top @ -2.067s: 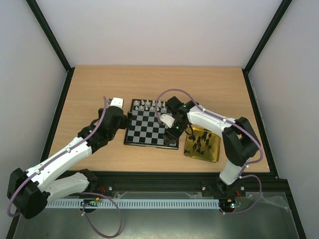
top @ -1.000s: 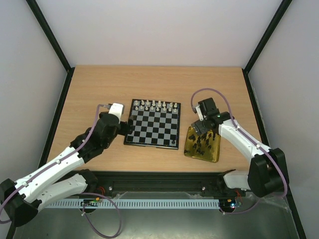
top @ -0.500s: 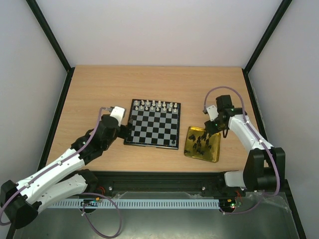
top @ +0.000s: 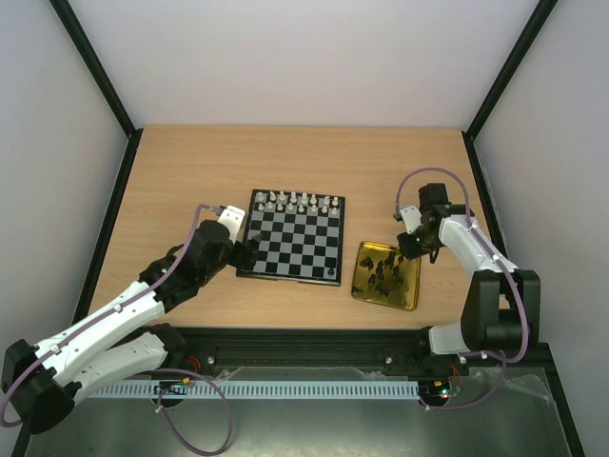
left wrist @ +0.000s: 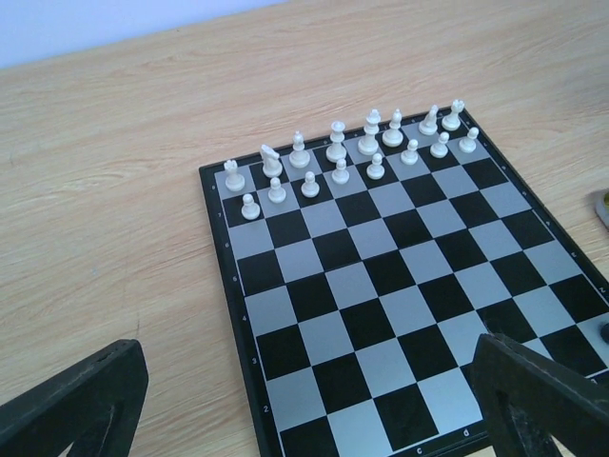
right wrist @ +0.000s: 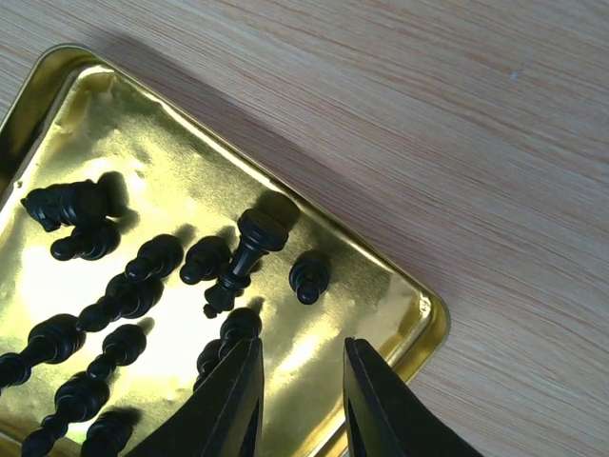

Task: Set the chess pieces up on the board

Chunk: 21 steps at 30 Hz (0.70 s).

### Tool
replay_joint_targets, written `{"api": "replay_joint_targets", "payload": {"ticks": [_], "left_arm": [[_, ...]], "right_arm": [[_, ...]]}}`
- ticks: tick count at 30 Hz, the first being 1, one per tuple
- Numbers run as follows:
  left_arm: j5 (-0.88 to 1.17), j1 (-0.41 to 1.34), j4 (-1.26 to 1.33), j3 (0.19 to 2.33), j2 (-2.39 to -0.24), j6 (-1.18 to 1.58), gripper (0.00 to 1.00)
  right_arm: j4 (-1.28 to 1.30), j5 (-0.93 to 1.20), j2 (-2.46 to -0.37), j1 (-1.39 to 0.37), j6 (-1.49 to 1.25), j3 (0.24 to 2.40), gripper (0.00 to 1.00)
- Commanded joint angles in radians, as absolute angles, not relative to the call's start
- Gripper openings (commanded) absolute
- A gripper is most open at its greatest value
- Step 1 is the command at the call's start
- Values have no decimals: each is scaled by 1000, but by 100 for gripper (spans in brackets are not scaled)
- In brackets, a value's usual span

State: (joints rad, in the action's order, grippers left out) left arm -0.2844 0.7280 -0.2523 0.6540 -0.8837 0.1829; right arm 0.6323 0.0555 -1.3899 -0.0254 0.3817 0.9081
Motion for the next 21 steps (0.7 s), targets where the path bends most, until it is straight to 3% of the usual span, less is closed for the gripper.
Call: {"api": "replay_joint_targets", "payload": {"ticks": [1, 16, 21], "left_arm": [[-288, 721, -245, 664, -866, 178, 96], [-295, 721, -253, 665, -887, 182, 97], [-294, 721, -253, 665, -893, 183, 97]], "right_arm": [[654, 77, -1447, -21, 363, 914, 24], [580, 65, -1554, -21, 342, 905, 23], [567, 72, -1576, -21, 342, 899, 18]]}}
